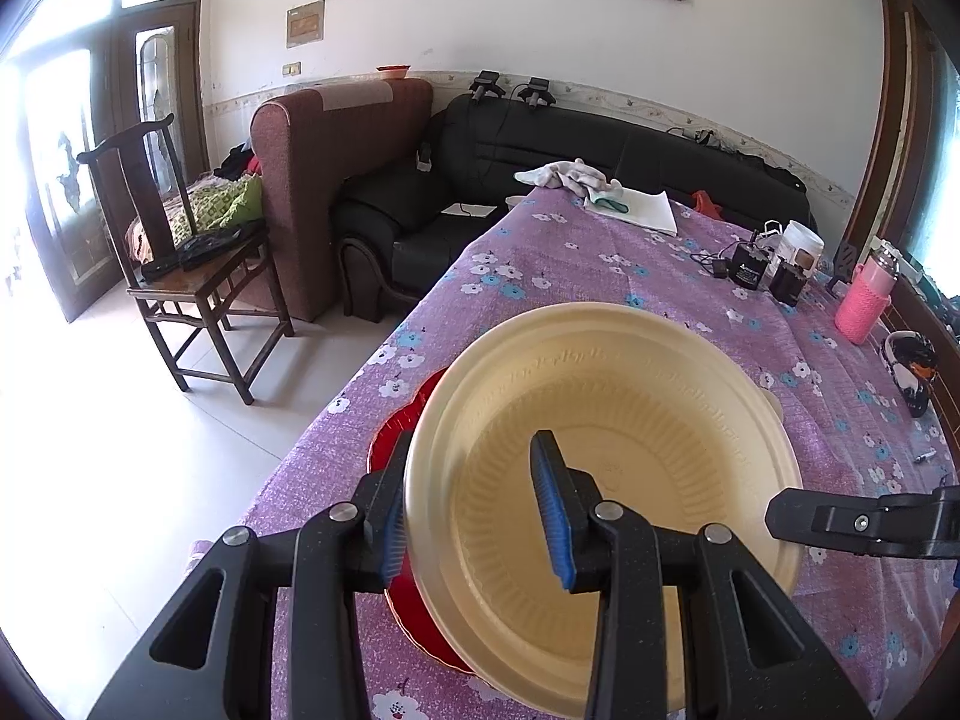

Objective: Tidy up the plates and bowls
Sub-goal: 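Lower the beige bowl onto the stacked bowls with the left tool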

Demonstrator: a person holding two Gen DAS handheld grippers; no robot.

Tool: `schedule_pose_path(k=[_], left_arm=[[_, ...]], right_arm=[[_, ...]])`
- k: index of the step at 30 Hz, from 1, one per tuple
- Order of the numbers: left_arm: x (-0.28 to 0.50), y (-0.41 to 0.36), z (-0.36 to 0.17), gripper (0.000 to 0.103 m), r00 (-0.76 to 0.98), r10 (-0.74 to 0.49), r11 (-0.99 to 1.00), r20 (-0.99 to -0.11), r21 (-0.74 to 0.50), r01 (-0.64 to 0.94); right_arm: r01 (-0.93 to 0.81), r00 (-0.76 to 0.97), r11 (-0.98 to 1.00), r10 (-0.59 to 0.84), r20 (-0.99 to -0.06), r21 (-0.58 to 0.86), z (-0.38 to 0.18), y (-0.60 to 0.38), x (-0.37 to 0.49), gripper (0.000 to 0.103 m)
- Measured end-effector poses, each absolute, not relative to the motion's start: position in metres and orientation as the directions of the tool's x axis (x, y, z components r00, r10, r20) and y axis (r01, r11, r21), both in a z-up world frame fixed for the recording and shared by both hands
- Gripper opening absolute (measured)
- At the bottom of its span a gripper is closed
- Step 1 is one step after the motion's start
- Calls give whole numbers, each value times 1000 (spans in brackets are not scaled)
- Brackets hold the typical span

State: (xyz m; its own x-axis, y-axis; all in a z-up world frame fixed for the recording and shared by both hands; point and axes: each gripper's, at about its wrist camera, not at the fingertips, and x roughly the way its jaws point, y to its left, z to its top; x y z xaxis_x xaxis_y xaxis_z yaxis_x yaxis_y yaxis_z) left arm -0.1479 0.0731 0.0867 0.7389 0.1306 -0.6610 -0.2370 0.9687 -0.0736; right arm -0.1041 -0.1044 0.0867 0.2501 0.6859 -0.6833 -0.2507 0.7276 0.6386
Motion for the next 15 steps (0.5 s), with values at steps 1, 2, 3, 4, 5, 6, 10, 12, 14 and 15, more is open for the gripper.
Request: schedule_pose_path(k=[1,2,3,4,5,6,10,12,14,15], left_arm=[[-147,73,86,35,737,131,969,-663,-73,-237],[-146,73,86,35,736,131,969,-664,-72,-237],[-145,73,86,35,735,131,969,-665,-71,-237],[-144,73,86,35,734,131,969,-667,-70,-237],[-143,74,85,35,732,130,969,-669,-70,-237],[-143,74,85,35,730,129,969,-672,-71,-236],[-142,75,84,36,726,128,969,-676,-71,-237],[-142,76,83,36,725,127,969,-677,-73,-238],[-142,76,83,36,724,129,969,-678,-70,-239],[-141,76,83,36,723,131,969,-679,-68,-239]], right_arm=[[-244,245,725,688,-683,644,86,-104,-103,17],[-237,241,723,691,-682,649,86,-105,-103,17],[-225,235,720,694,-680,657,86,-105,-102,17],[-217,233,718,696,-680,661,86,-106,-102,17],[-210,230,717,697,-679,664,85,-106,-101,17],[-207,229,719,695,-681,664,86,-106,-100,17],[-212,237,730,684,-690,650,87,-104,-98,17],[-213,235,729,684,-690,650,87,-103,-98,17],[-218,238,732,681,-693,645,88,-102,-98,17],[-219,239,734,679,-694,643,88,-102,-98,17]])
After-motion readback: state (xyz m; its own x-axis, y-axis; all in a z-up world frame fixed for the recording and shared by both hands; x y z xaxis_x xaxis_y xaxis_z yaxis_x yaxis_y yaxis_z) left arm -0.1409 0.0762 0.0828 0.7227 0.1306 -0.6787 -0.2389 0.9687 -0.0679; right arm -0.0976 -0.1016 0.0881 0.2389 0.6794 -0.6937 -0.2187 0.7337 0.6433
